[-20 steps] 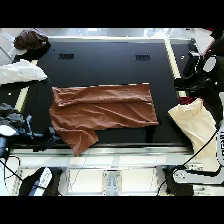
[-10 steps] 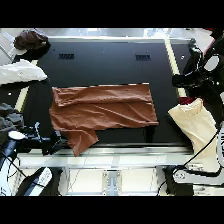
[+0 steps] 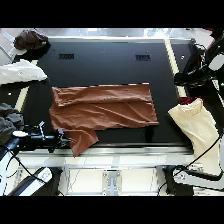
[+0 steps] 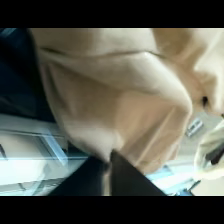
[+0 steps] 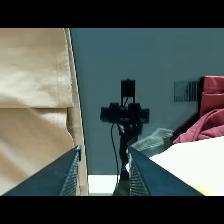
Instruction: Fold the shirts.
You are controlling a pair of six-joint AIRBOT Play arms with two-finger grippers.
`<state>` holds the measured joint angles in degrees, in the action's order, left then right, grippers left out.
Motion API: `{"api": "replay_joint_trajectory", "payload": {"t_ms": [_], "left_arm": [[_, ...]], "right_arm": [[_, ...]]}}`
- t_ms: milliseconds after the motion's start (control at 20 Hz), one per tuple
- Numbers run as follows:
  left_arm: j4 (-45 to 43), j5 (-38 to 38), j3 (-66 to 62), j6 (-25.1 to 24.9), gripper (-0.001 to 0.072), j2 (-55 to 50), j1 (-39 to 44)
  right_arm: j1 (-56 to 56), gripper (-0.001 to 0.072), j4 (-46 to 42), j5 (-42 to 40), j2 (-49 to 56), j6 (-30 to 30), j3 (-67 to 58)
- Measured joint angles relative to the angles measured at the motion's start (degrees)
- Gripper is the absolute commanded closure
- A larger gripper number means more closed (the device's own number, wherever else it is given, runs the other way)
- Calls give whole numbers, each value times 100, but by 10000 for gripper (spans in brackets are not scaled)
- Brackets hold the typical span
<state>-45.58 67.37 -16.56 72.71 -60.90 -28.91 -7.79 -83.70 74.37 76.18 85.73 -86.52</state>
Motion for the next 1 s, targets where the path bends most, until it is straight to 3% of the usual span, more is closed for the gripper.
{"api": "replay_joint_trajectory", "payload": {"t_ms": [200, 400, 650, 900, 950, 1000], "left_arm": [[50, 146, -2, -273, 696, -28, 0], [63, 219, 0, -487, 696, 72, 0], [120, 232, 0, -592, 696, 321, 0], [243, 229, 0, -629, 696, 442, 0], [243, 229, 0, -629, 696, 450, 0], [258, 227, 0, -629, 695, 459, 0]], "right_arm": [[-11, 387, -61, 372, -535, -168, 260], [-17, 387, 83, 94, -1412, 26, 2332], [-17, 369, 1910, -1582, -2280, 546, 5169], [-17, 358, 3456, -2483, -2286, 348, 6199], [-17, 284, 3602, -2588, -2251, 317, 6266], [-17, 264, 3707, -2658, -2199, 295, 6321]]}}
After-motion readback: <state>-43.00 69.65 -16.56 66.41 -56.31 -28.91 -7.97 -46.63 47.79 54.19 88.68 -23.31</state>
